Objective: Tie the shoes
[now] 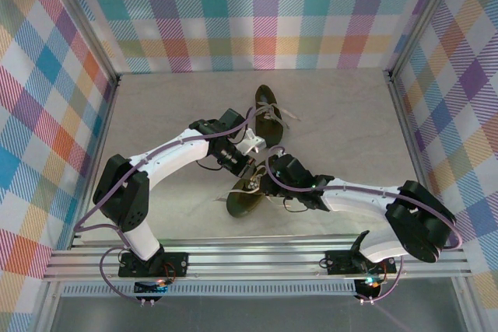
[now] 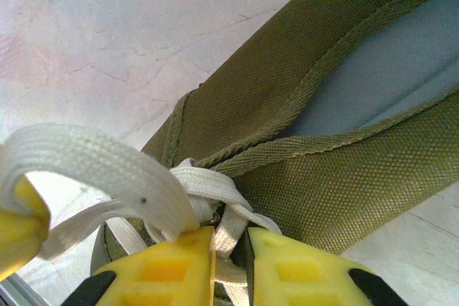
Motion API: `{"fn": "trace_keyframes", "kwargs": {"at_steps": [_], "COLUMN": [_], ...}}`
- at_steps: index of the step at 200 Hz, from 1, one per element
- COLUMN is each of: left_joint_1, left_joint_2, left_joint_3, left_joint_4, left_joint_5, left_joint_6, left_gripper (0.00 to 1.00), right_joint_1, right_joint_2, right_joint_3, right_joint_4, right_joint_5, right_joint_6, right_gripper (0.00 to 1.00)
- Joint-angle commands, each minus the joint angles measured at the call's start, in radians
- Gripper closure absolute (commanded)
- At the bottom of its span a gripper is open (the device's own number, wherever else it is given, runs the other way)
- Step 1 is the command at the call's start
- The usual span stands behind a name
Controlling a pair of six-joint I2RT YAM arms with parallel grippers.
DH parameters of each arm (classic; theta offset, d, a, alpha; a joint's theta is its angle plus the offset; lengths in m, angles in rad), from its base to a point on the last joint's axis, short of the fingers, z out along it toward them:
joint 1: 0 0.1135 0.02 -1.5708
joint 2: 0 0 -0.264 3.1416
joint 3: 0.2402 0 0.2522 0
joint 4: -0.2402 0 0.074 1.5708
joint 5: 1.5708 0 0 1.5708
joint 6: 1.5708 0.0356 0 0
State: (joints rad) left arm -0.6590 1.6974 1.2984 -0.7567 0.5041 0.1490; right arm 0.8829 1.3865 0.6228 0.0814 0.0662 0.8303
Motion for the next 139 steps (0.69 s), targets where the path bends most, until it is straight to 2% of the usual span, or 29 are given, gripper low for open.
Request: {"fn": "trace_keyframes", "kwargs": {"at_steps": [1, 81, 139], "left_joint_1": [-0.006, -0.005, -0.004], "left_joint_2": [-0.002, 0.005, 0.006], "left_joint_3": [-0.008, -0.004, -0.001], "left_joint_4": [-0.02, -0.02, -0.021], "left_joint_5": [-0.022, -0.032, -0.03], "left_joint_6": [-0.005, -0.009, -0.008], "left_gripper": [1.0, 1.0, 1.0], "right_joint_1": [-0.004, -0.004, -0.004], "right_joint_2": [0.005, 0.002, 0.02], "right_joint_3": [0.021, 0.022, 0.034], "right_joint_4": [0.048, 0.07, 0.068], "right_joint_5": [-0.006, -0.013, -0.009], "right_joint_6": [0.0, -0.01, -0.01], "right_gripper": [0.8, 0.76, 0.81]}}
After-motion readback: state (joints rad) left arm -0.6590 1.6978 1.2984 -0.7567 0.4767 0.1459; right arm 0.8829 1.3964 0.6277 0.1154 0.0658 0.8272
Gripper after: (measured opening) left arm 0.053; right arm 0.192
